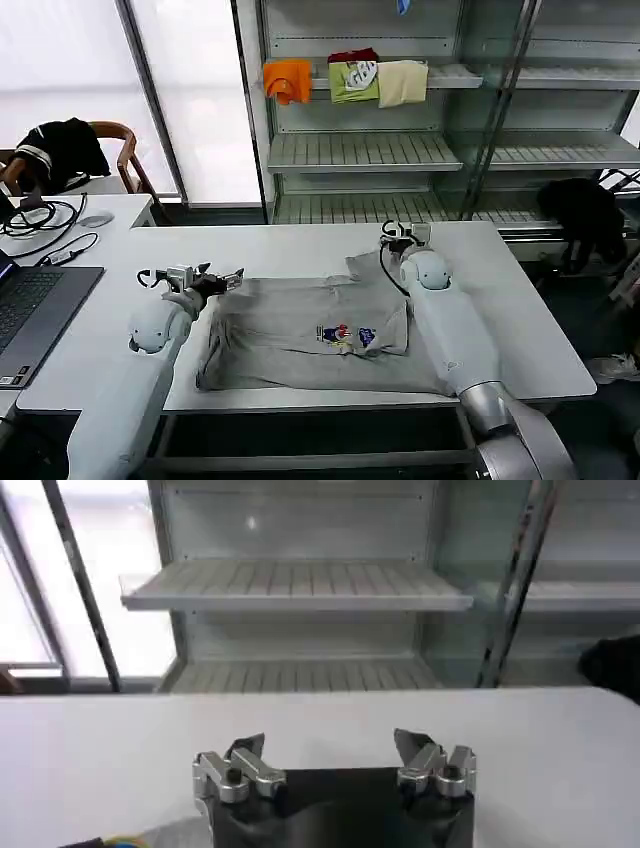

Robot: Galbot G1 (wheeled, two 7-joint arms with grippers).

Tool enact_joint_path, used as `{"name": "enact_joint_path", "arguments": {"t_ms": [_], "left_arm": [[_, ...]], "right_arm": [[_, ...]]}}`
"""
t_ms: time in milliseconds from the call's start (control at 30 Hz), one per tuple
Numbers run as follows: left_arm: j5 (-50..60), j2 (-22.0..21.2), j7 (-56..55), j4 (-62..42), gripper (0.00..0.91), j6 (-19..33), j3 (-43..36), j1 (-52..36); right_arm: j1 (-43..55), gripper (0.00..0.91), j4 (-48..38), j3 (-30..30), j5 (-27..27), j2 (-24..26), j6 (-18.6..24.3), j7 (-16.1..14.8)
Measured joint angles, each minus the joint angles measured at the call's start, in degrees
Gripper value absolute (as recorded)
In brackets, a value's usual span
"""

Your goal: Fold and organize the clothes.

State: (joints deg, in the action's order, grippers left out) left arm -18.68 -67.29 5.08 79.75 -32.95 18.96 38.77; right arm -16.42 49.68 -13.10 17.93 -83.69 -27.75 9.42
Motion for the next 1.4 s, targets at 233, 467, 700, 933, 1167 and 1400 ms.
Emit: {"name": "enact_joint_path", "arguments": {"t_ms": [233, 467, 700, 933, 1167, 1400], "left_arm": [[0.44, 0.0, 0.05, -0.75, 0.907, -0.05, -0.22, 0.5], [0.67, 0.52, 0.15, -1.14, 0.907, -0.07, -0.22, 1.24], [0.73, 0.46, 0.16, -0.98, 0.786, 0.0, -0.28, 1.83], [0.74, 0.07, 0.41, -0.26, 0.03, 0.0, -0.76, 2.3], [0.79, -0.2, 0.73, -0.19, 0.02, 0.03, -1.15, 2.49], [0.74, -0.37, 0.92, -0.33, 0.02, 0.07, -0.81, 2.92]], "right_arm": [[0.37, 0.907, -2.49, 0.05, -1.05, -1.13, 0.2, -0.26], [0.22, 0.907, -3.3, 0.09, -1.94, -1.73, 0.27, -0.13], [-0.39, 0.907, -3.03, 0.0, -2.43, -1.73, -0.44, 0.32], [-1.61, 0.443, -1.55, -0.15, -2.51, -1.24, -1.49, 0.84], [-2.81, 0.0, -0.08, -0.28, -2.56, -1.11, -1.85, 1.55], [-4.47, 0.0, 1.7, -0.58, -2.18, -0.53, -1.93, 1.86]]}}
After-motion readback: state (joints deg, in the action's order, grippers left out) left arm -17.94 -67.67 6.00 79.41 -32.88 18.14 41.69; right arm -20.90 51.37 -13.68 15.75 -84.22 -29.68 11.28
